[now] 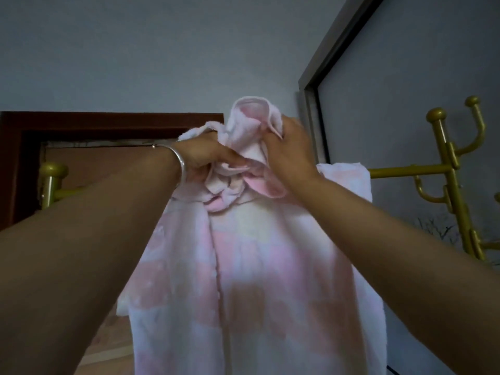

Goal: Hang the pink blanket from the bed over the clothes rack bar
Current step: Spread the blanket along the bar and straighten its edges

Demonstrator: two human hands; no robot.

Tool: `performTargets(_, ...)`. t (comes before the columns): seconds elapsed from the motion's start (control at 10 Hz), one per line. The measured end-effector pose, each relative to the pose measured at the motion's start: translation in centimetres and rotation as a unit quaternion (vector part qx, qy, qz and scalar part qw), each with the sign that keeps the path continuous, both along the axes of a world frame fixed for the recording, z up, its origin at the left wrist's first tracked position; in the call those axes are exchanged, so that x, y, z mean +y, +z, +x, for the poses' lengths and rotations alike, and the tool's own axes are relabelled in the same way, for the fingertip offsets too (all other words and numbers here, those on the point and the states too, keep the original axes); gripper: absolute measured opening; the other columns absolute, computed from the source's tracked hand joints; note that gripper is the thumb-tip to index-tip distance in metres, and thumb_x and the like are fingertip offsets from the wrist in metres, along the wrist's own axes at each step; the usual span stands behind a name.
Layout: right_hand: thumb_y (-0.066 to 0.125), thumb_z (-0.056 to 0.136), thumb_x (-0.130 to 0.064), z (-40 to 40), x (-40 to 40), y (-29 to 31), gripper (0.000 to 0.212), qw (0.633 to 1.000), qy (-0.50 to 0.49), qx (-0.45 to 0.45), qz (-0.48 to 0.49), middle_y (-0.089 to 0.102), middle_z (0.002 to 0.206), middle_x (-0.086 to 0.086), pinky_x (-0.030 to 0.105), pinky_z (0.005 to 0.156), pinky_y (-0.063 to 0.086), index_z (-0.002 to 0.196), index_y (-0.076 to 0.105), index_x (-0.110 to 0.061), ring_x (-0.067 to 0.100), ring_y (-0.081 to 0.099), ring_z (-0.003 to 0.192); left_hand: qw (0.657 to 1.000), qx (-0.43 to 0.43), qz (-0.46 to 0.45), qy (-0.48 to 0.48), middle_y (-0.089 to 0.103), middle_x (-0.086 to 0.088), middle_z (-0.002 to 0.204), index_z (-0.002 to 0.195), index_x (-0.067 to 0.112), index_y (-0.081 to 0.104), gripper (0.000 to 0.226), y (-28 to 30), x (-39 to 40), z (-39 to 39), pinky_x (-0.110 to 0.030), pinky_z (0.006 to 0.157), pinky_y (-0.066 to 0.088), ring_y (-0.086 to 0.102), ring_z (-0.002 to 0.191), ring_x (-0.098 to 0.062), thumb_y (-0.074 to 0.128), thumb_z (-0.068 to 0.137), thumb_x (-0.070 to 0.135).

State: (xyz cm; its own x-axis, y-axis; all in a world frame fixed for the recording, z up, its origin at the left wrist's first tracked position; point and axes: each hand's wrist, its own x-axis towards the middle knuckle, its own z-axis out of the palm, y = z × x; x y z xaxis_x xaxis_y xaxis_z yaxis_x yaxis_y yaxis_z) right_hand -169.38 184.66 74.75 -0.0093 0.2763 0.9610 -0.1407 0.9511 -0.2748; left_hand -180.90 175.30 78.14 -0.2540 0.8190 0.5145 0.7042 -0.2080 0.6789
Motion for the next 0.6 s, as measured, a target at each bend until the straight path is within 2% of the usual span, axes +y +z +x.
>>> performTargets(0.1, 0.052, 0.087, -0.027, -0.4, -1.3, 1.2, 0.022, 0.991, 0.108, -0.028, -0.077, 0.066, 0.1, 0.014, 0.041, 0.086, 0.054, 0.094, 0.066, -0.012, 0.03, 0.063, 0.096, 0.994, 0.022, -0.059, -0.091, 0.066, -0.029, 0.091, 0.106, -0.006, 0.059, 0.029, -0.4, 0.0, 0.0, -0.035, 0.071, 0.054, 0.066, 0.081, -0.033, 0.066, 0.081, 0.006)
performTargets(0.2, 0.055, 0.081, -0.03, -0.7, -2.6, 0.9, 0.013, 0.962, 0.245, -0.046, -0.113, 0.063, 0.076, -0.001, 0.024, 0.056, 0.055, 0.071, 0.06, -0.023, 0.011, 0.067, 0.074, 0.994, 0.068, 0.074, 0.039, 0.069, -0.009, 0.072, 0.076, 0.012, 0.06, 0.008, -0.6, 1.2, 0.5, -0.026, 0.063, 0.054, 0.066, 0.064, -0.017, 0.065, 0.083, 0.013)
performTargets(0.3, 0.055, 0.086, -0.032, -0.7, -2.4, 0.2, 0.014, 0.983, 0.179, -0.033, -0.041, 0.064, 0.085, -0.004, 0.016, 0.066, 0.047, 0.083, 0.061, -0.02, 0.001, 0.061, 0.074, 0.974, 0.025, 0.208, 0.087, 0.061, 0.007, 0.065, 0.069, 0.026, 0.05, 0.023, -0.5, 2.7, 0.6, -0.024, 0.061, 0.055, 0.06, 0.062, -0.011, 0.061, 0.086, 0.014)
performTargets(0.4, 0.056, 0.083, -0.016, -0.2, -0.7, -1.8, 0.023, 0.985, -0.111, 0.048, 0.127, 0.061, 0.106, 0.014, 0.036, 0.086, 0.045, 0.102, 0.058, -0.004, 0.029, 0.055, 0.097, 0.973, 0.065, 0.191, 0.111, 0.069, -0.002, 0.07, 0.079, 0.017, 0.062, 0.033, 0.9, 3.3, 0.8, -0.026, 0.067, 0.05, 0.063, 0.078, -0.025, 0.047, 0.073, 0.045)
performTargets(0.5, 0.058, 0.074, -0.008, 0.1, 1.1, -5.0, 0.022, 0.929, -0.19, -0.053, 0.314, 0.067, 0.09, 0.023, 0.04, 0.066, 0.053, 0.093, 0.063, 0.001, 0.037, 0.063, 0.079, 0.956, -0.028, 0.271, 0.104, 0.069, -0.019, 0.109, 0.112, 0.007, 0.062, 0.053, 1.9, 3.9, 1.0, -0.036, 0.083, 0.054, 0.066, 0.1, -0.034, 0.049, 0.077, 0.044)
performTargets(0.6, 0.066, 0.065, -0.004, 0.1, 4.1, -6.5, 0.013, 0.872, -0.267, -0.205, 0.356, 0.067, 0.075, 0.018, 0.032, 0.05, 0.046, 0.078, 0.063, -0.004, 0.034, 0.064, 0.065, 0.939, -0.073, 0.284, 0.179, 0.065, -0.023, 0.117, 0.115, 0.003, 0.06, 0.047, 2.7, 4.7, 0.4, -0.041, 0.09, 0.054, 0.064, 0.106, -0.037, 0.063, 0.075, 0.028)
